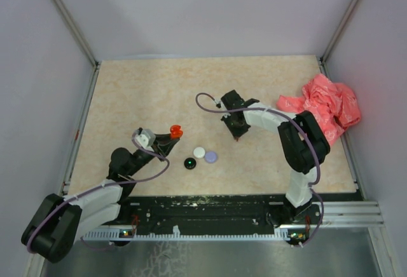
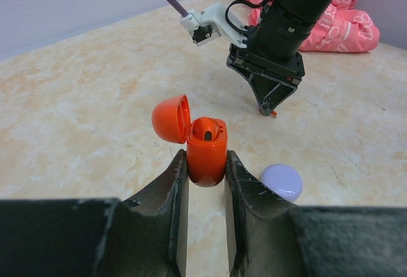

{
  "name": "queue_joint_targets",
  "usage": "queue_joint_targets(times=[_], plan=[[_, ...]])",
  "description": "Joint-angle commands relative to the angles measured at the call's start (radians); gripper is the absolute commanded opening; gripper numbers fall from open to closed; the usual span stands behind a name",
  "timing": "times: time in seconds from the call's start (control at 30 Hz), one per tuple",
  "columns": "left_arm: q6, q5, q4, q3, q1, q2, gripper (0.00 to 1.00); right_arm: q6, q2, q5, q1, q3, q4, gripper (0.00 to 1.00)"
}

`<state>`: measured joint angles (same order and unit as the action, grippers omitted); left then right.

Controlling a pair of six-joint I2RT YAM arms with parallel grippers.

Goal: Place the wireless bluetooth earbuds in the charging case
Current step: Pick up the earbud from the center of the board, then place the earbud in the charging case.

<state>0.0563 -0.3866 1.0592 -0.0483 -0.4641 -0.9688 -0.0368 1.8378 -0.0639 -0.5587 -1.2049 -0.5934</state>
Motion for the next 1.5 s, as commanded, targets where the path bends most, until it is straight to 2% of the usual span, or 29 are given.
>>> queue_joint_targets(times=[0.0, 0.47, 0.63, 0.8, 1.13, 1.47], plan=[[0.017, -0.039, 0.071, -0.013, 0.005, 0.006, 0.00, 0.013, -0.114, -0.052, -0.015, -0.007, -0.022, 0.11], [-0.019, -0.123, 0.296, 0.020, 0.005, 0.010, 0.00, 0.056, -0.354, -0.421, -0.303, -0.111, 0.009, 0.10], [-0.029, -0.145, 0.446, 0.032, 0.005, -0.029, 0.00, 0.027, -0.424, -0.531, -0.424, -0.129, 0.084, 0.10], [-0.038, -0.144, 0.514, 0.007, 0.004, -0.068, 0.00, -0.050, -0.476, -0.637, -0.556, -0.127, 0.192, 0.10], [-0.005, -0.163, 0.565, -0.035, 0.004, -0.100, 0.00, -0.243, -0.550, -0.676, -0.751, -0.047, 0.500, 0.09], [0.111, -0.176, 0.645, -0.034, 0.004, -0.109, 0.00, -0.293, -0.566, -0.561, -0.774, 0.037, 0.680, 0.09]])
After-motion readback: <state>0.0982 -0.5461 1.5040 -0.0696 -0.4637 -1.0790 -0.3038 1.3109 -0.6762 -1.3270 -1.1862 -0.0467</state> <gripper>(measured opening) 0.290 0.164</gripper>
